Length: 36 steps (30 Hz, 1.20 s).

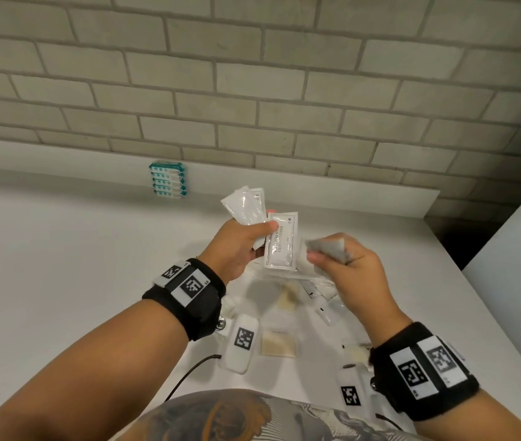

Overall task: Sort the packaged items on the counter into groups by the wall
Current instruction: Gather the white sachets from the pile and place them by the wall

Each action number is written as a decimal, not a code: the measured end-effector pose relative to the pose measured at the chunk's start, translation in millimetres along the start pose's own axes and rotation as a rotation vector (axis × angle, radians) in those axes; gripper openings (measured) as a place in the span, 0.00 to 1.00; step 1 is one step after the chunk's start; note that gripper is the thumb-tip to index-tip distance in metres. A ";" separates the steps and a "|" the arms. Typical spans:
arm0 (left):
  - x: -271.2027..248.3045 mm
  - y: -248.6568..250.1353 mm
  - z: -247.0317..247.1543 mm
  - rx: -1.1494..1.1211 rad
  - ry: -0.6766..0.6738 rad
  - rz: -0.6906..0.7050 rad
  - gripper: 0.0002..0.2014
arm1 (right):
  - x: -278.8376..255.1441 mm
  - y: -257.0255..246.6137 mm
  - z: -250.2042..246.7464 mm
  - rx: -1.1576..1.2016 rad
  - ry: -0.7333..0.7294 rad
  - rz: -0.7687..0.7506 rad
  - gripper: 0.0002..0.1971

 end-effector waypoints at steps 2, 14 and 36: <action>0.8 0.7 -1.9 -0.001 0.023 0.023 0.12 | 3.9 5.0 -8.3 0.084 0.074 0.125 0.08; -1.7 5.3 8.8 -0.045 0.009 0.068 0.14 | 9.1 24.9 15.0 0.179 0.007 0.323 0.11; -0.7 -5.2 18.2 0.387 -0.015 -0.001 0.10 | 35.4 19.2 -30.1 0.241 -0.039 0.442 0.08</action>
Point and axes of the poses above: each hand's wrist, its own x-axis towards the middle knuckle, its own z-axis out of the palm, y = z × x, the point moved 6 cm from there along x, towards the middle knuckle, and after that the axes turned 4 degrees about -y, right-handed, at the moved point
